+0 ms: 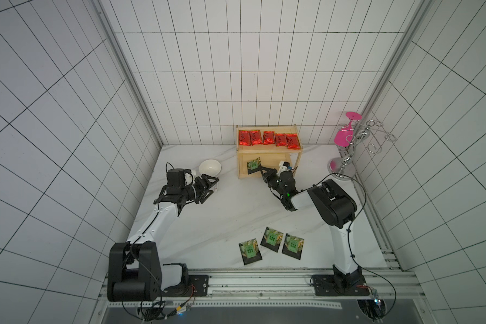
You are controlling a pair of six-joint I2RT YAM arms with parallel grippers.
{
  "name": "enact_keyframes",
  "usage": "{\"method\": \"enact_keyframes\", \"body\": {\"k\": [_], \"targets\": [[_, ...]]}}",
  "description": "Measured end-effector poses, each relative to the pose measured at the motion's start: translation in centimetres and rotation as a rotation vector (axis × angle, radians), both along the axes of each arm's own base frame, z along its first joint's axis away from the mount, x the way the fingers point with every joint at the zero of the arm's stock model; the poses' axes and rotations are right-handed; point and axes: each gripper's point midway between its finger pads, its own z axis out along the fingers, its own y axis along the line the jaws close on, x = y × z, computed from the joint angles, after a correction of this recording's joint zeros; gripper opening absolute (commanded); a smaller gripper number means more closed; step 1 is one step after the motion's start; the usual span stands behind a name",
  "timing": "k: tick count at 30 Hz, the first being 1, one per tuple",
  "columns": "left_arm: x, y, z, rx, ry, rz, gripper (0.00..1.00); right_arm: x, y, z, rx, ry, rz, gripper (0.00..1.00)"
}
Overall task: Place the tea bags on the shelf by color
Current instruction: Place the tea bag on the shelf.
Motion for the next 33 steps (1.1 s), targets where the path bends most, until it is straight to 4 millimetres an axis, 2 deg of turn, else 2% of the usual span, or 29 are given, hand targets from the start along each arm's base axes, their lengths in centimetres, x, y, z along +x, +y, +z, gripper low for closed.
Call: {"method": "enact_keyframes", "body": {"k": [7, 15, 22, 33], "targets": [[-0.3, -0.1, -0.4, -0.003, 0.019, -0.010, 0.77, 1.4, 1.0, -1.2, -0.005, 0.015, 0.000, 0.00], [-0.9, -0.2, -1.4, -0.010, 0.050, -0.015, 0.77, 1.7, 1.4, -1.2, -0.015, 0.022, -0.002, 0.01], [-0.9, -0.1, -1.5, -0.012, 0.051, -0.014, 0.77, 2.2, 2.5, -1.1, -0.010, 0.014, 0.006, 0.03], [-0.9, -0.1, -1.9, -0.015, 0.052, -0.013, 0.77, 2.5, 3.7, -2.4, -0.028, 0.040, 0.019, 0.08]]}}
